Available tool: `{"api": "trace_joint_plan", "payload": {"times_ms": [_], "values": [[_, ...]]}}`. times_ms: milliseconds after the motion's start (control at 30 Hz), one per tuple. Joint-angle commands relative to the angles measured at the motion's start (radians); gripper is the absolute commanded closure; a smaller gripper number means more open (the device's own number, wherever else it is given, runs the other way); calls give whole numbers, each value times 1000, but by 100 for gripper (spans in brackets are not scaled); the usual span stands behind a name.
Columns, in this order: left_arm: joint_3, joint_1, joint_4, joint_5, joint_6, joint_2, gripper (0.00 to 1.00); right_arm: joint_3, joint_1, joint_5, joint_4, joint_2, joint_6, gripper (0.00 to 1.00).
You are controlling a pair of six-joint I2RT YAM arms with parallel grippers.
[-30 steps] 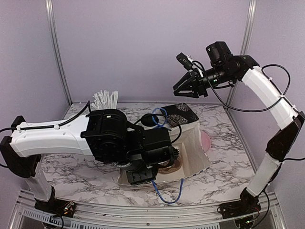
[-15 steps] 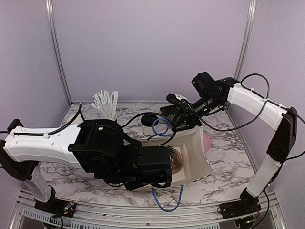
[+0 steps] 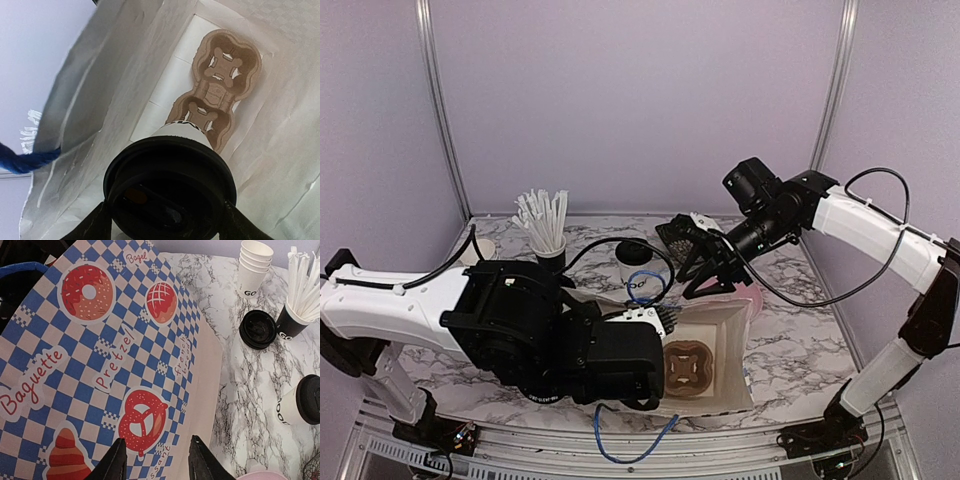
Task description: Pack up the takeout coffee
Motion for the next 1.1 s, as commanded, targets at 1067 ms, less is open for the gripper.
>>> {"api": "trace_joint_plan", "payload": {"times_ms": [1067], "values": [[-491, -17, 511, -16, 236, -289, 58, 31, 185, 27, -71, 38, -42, 57]]}}
